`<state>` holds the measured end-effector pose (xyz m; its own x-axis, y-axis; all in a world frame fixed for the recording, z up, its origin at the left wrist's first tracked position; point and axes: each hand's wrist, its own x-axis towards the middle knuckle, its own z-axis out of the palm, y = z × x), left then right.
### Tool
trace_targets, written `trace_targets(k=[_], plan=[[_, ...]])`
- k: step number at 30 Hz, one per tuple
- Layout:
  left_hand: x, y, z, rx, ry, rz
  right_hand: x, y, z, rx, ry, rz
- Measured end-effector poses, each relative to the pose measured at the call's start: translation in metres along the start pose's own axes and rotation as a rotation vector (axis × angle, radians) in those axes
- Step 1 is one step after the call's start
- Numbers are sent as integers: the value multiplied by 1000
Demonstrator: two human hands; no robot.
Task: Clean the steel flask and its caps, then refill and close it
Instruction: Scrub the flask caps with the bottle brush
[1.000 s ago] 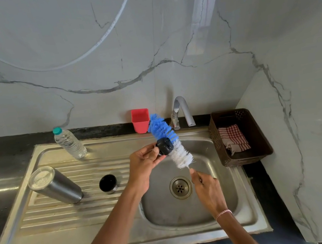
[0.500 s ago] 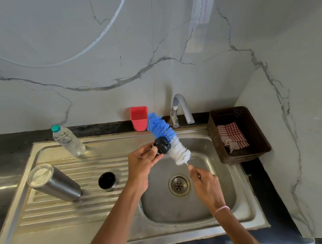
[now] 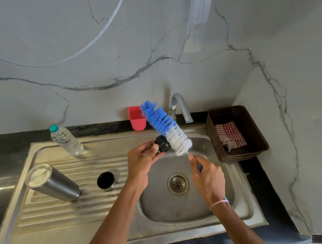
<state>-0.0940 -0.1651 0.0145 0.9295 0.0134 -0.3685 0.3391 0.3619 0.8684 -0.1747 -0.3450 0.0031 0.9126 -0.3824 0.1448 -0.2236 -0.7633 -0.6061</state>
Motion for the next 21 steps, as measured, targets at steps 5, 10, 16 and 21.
trace_targets(k=[5,10,16,21], plan=[[7,17,-16,-146,94,-40,-23,27,-9,-12,-35,-37],[-2,5,-9,-80,30,-56,-24,21,5,-10,-27,-20],[-1,10,-11,-40,50,12,-13,14,0,-50,-11,-66],[2,13,-18,-95,129,16,-35,21,-2,-66,-15,-67]])
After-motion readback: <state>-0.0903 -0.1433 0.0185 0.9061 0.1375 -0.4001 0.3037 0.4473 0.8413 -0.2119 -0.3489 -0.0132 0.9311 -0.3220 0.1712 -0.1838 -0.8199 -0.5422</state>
